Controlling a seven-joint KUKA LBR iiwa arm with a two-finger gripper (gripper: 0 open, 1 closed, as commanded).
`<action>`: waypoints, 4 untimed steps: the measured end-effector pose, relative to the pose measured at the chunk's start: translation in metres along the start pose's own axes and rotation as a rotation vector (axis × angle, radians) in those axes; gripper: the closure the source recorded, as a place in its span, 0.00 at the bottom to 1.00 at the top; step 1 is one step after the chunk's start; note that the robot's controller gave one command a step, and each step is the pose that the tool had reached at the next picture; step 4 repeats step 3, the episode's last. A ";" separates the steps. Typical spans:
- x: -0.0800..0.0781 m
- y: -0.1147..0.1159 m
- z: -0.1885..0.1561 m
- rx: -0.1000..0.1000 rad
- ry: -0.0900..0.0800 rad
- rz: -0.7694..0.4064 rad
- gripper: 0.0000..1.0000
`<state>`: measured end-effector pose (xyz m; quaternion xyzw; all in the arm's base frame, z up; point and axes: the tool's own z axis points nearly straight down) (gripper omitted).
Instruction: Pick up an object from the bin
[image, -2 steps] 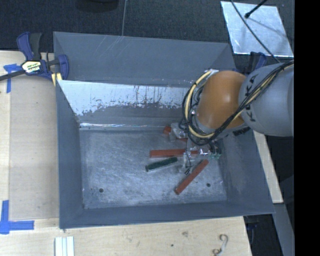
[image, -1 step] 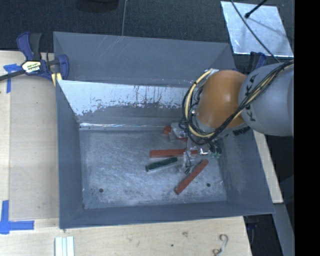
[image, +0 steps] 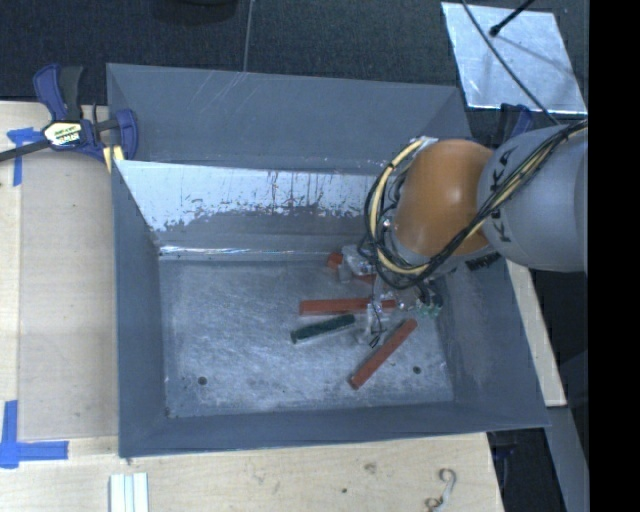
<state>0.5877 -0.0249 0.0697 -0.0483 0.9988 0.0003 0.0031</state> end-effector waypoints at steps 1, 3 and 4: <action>-0.001 0.000 0.000 0.000 -0.001 0.002 0.00; -0.004 -0.001 -0.030 0.001 -0.003 0.006 1.00; -0.004 -0.001 -0.030 0.001 -0.003 0.006 1.00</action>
Offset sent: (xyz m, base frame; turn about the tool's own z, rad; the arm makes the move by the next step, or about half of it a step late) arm 0.0000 0.0000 0.0000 0.0000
